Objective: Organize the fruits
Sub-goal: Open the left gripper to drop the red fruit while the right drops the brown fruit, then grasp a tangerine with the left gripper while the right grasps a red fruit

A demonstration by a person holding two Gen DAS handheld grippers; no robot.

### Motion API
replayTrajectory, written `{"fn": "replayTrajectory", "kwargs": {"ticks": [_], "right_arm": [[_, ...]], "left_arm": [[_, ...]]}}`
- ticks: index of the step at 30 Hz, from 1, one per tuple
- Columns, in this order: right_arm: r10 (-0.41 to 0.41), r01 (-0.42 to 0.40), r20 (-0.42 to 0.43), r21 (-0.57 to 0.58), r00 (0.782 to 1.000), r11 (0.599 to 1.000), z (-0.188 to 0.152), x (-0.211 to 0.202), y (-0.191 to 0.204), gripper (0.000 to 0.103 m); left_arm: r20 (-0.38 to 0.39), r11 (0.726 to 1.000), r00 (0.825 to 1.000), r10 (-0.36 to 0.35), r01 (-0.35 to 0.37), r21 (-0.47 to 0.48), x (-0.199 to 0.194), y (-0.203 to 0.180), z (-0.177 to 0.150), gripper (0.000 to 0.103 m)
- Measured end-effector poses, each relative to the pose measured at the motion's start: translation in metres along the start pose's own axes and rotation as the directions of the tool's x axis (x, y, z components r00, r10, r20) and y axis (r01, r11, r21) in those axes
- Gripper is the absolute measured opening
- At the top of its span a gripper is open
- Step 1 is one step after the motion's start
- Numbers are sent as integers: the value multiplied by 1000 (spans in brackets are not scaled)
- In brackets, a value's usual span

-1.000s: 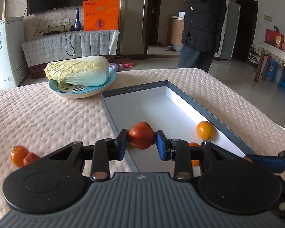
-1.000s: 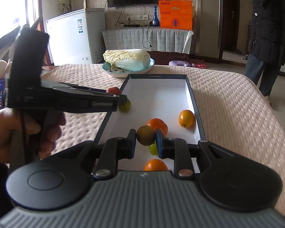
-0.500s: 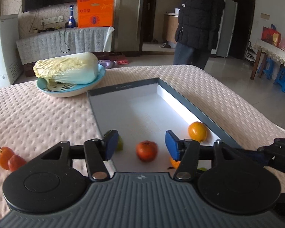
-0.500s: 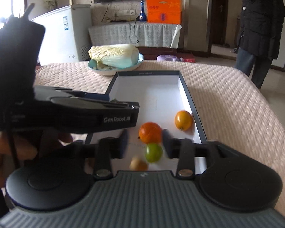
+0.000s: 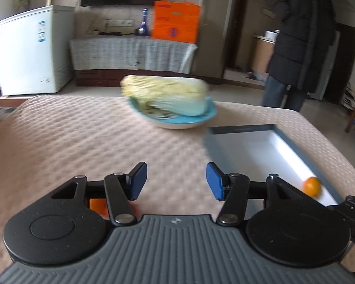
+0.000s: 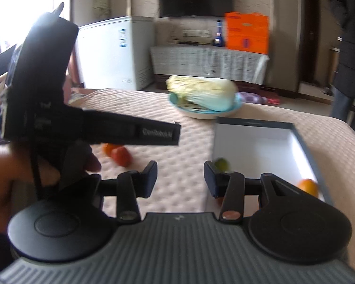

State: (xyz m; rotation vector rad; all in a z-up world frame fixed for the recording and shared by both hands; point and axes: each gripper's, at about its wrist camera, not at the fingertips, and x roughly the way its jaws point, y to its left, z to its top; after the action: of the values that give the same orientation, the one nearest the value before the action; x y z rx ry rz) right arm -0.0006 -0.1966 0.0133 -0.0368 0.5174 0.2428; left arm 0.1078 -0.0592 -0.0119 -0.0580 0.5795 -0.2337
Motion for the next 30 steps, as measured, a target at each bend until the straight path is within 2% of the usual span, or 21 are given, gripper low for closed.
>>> {"fn": "replayTrajectory", "kwargs": {"ticks": [9,17,21,30], "right_arm": [[55,-56,-23,-23,998,998,4,18,31,46],[84,-88,-55,-55,995,995,3,34,49,45],[94,-98,-66,-56,993,994,3,48,55,45],[92,-102,-105,-96,990,990,-3,83,70,46]], "left_arm": [[11,998,998,55,-55,-16,-12,55,-2,61],[-21,995,995,97,-97,-21,-6,90,-13,60],[-41,997,997,62,-63,-37,1,93,-17,60],[-67,998,996,58,-60,-26,21,88,-24,60]]}}
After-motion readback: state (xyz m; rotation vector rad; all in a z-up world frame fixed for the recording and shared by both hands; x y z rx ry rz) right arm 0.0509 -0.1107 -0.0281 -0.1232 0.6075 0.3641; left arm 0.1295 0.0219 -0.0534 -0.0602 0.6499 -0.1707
